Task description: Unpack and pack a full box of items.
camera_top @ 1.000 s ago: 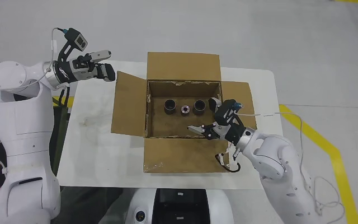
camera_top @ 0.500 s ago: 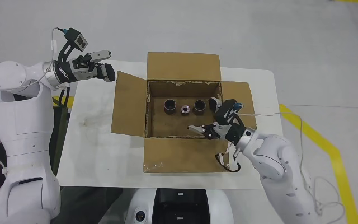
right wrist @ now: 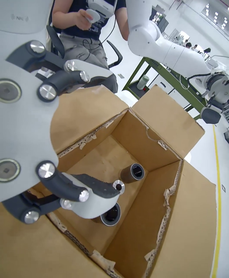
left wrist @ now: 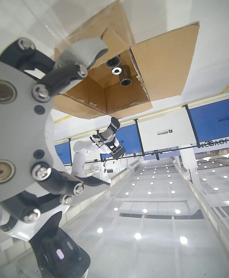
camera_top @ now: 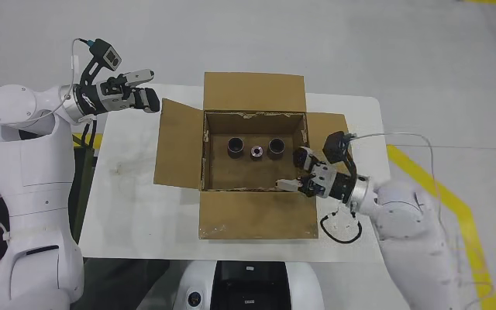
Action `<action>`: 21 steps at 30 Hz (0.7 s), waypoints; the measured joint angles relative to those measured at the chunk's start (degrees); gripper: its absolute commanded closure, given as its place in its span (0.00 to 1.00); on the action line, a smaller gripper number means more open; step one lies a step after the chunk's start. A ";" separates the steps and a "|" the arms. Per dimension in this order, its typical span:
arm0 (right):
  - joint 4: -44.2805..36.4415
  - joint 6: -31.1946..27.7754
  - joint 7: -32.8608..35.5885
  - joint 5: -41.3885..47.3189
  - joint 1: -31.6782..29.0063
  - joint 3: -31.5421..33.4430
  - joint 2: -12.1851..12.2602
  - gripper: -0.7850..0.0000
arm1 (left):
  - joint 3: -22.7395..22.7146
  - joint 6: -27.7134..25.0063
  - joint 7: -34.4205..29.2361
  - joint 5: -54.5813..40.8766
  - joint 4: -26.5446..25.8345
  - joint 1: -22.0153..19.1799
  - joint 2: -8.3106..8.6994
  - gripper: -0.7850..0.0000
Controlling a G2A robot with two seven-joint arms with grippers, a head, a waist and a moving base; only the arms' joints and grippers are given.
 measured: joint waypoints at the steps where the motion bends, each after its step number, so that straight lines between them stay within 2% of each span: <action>1: 0.43 -0.26 0.70 2.19 -0.17 0.64 0.16 0.00 | 0.00 0.00 0.00 0.00 0.00 0.00 0.00 0.00; 11: 9.40 -3.08 9.22 27.21 -2.47 11.54 2.47 0.00 | 0.00 0.00 0.00 0.00 0.00 0.00 0.00 0.00; 14: 11.30 -2.35 10.70 29.54 -2.88 14.56 3.10 0.00 | 0.00 0.00 0.00 0.00 0.00 0.00 0.00 0.00; 21: 15.13 -0.42 8.60 33.43 -4.63 18.31 3.80 0.00 | 0.00 0.00 0.00 0.00 0.00 0.00 0.00 0.00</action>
